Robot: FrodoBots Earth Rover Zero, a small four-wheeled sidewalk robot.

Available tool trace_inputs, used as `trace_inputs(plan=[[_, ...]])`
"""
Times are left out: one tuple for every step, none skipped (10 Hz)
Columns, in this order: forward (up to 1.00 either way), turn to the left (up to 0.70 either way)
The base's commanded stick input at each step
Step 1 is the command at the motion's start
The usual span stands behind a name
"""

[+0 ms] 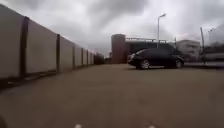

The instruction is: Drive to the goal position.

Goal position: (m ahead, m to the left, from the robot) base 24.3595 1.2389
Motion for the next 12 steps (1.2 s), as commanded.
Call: trace_inputs(plan=[[1.00, 0.06], [1.00, 0.06], [1.00, 0.06], [1.00, 0.06], [1.00, 0.06], [1.00, 0.06], [1.00, 0.06], [1.00, 0.06], [1.00, 0.06], [1.00, 0.06], [1.00, 0.06], [1.00, 0.06]])
